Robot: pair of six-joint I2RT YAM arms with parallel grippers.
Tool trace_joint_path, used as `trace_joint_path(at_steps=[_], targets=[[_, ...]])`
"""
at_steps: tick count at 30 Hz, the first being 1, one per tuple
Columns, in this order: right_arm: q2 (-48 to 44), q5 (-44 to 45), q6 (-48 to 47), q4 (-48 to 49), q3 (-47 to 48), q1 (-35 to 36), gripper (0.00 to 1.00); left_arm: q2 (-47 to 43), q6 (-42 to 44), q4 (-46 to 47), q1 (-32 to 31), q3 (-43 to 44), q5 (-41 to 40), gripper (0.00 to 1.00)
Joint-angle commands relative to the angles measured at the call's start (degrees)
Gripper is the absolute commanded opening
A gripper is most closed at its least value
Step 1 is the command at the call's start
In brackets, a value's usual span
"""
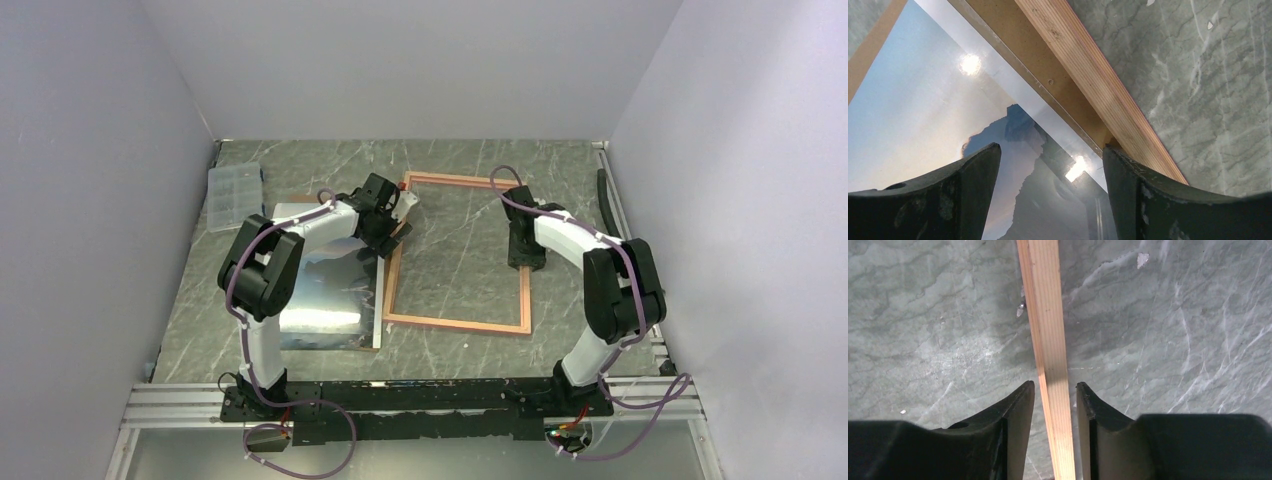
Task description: Put the photo into the frame
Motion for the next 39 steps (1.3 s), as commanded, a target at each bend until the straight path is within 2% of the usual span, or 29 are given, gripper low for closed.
trace_joint_path(at_steps=[1, 6, 11, 17, 22, 27, 32, 36, 38, 39], targets=[[-0.4, 1.2, 2.7, 3.6, -1.1, -1.2, 0.44, 0.6, 1.4, -1.4, -0.4, -1.6, 0.9, 0.8], [-1.4, -0.3, 2.9, 4.2, -0.5, -2.3, 0.5, 0.7, 1.4, -1.6, -0.5, -1.5, 0.9, 0.79], [-3.9, -1.2, 3.7, 4.5, 0.9, -2.3, 0.62, 1.0, 0.4, -2.2, -1.1, -1.4, 2.7, 0.79], [-5.2, -5.8, 2.6, 6.0, 2.3, -4.8, 0.76, 0.1, -0.4, -2.4, -5.3, -2.3, 2.5, 0.79], [-2.1, -9.4, 2.1, 5.9, 5.5, -8.4, 0.79, -0.3, -0.9, -2.9, -8.7, -3.0, 2.0, 0.79], [-3.8, -11.6, 4.0, 6.8, 6.0, -7.8, 0.8, -0.6, -1.6, -5.1, -9.1, -1.0, 1.5, 0.79], [-9.7, -14.0, 7.1, 8.9, 3.8, -3.3, 0.81, -6.2, -2.9, -13.3, -3.3, 6.1, 5.8, 0.84], [-12.3, -13.5, 10.2, 11.8, 3.0, 6.3, 0.83, -10.7, -2.5, -20.9, 4.1, 12.7, 10.0, 0.91], [-11.2, -12.7, 11.5, 12.3, 4.4, 12.0, 0.88, -13.0, -1.6, -24.0, 8.4, 14.7, 11.0, 0.92], [-10.4, -11.4, 11.5, 10.8, 6.4, 15.0, 0.98, -14.3, -0.9, -25.5, 10.5, 15.3, 11.0, 0.92]])
